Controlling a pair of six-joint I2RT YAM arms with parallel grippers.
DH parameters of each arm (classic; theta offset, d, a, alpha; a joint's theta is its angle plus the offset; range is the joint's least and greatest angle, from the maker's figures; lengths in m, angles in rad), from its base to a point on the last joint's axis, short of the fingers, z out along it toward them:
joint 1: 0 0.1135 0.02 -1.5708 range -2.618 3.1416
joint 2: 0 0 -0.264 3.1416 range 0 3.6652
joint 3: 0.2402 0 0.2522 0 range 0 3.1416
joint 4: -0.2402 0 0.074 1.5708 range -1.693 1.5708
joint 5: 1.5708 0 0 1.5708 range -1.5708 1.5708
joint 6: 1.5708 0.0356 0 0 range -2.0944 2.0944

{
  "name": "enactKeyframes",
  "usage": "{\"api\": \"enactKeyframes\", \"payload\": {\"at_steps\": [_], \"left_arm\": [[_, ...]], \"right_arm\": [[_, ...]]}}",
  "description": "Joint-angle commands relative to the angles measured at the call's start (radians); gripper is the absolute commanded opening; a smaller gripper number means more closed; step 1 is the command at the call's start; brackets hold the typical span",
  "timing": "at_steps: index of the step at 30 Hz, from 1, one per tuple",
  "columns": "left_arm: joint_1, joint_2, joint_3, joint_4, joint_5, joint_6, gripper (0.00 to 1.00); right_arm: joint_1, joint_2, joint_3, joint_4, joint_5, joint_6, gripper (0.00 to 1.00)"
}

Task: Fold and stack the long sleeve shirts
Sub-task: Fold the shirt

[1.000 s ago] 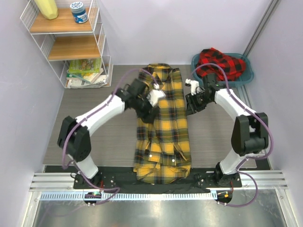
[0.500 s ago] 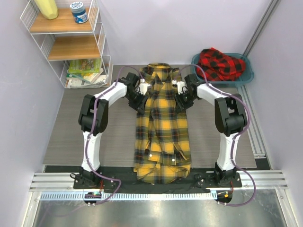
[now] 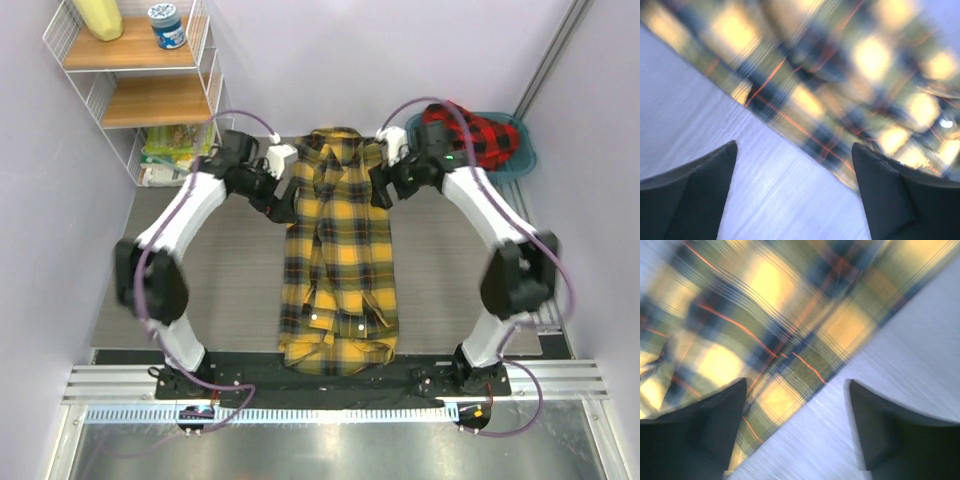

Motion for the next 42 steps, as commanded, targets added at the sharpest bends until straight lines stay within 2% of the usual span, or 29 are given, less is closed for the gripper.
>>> {"api": "enactKeyframes", "payload": {"at_steps": [1, 3, 5, 7, 8, 9, 10, 11, 13, 14, 16, 19, 22, 26, 33, 39, 42], "left_arm": [[-0.008, -0.437, -0.147, 0.103, 0.179, 0.216, 1.00], [-0.019, -0.558, -0.208, 0.140, 0.195, 0.223, 1.00], [-0.043, -0.612, -0.251, 0.044, 0.220, 0.346, 1.00], [-0.081, -0.630, -0.271, -0.155, 0.244, 0.559, 1.00], [-0.151, -0.634, -0.303, -0.299, 0.164, 0.711, 1.00], [-0.172, -0.658, -0.345, -0.331, 0.143, 0.750, 1.00], [-0.183, -0.681, -0.457, -0.351, 0.138, 0.816, 1.00], [-0.201, -0.713, -0.521, -0.314, 0.132, 0.826, 1.00], [-0.253, -0.814, -0.648, -0.258, 0.083, 0.864, 1.00], [-0.317, -0.848, -0.757, -0.171, 0.032, 0.867, 1.00], [-0.423, -0.921, -0.852, -0.095, -0.015, 0.850, 1.00], [-0.552, -0.919, -0.951, 0.015, -0.091, 0.795, 1.00], [-0.597, -0.859, -0.983, 0.074, -0.109, 0.761, 1.00], [-0.617, -0.810, -1.011, 0.167, -0.147, 0.757, 0.98], [-0.674, -0.787, -1.061, 0.257, -0.178, 0.807, 0.98], [-0.749, -0.733, -1.097, 0.361, -0.219, 0.775, 0.98], [-0.784, -0.712, -1.104, 0.389, -0.222, 0.770, 0.93]], "right_arm": [[-0.001, -0.432, -0.067, 0.085, -0.117, -0.158, 1.00], [0.005, -0.580, -0.175, 0.193, -0.144, -0.172, 1.00], [0.020, -0.668, -0.235, 0.186, -0.238, -0.289, 1.00], [0.075, -0.765, -0.327, 0.089, -0.230, -0.482, 1.00], [0.104, -0.794, -0.361, 0.017, -0.211, -0.595, 1.00], [0.153, -0.826, -0.466, -0.101, -0.195, -0.755, 1.00], [0.169, -0.913, -0.534, -0.125, -0.172, -0.805, 0.99], [0.175, -0.954, -0.661, -0.171, -0.165, -0.851, 0.99], [0.186, -1.055, -0.760, -0.247, -0.190, -1.017, 0.98], [0.195, -1.087, -0.835, -0.301, -0.200, -1.052, 0.96], [0.229, -1.145, -0.895, -0.346, -0.210, -1.167, 0.94], [0.269, -1.170, -0.981, -0.386, -0.202, -1.276, 0.90], [0.292, -1.164, -1.033, -0.416, -0.197, -1.353, 0.88], [0.322, -1.137, -1.093, -0.336, -0.194, -1.350, 0.86], [0.384, -1.095, -1.165, -0.130, -0.150, -1.246, 0.85], [0.463, -1.069, -1.208, 0.011, -0.087, -1.157, 0.87], [0.502, -1.043, -1.222, 0.070, -0.069, -1.127, 0.87]]}}
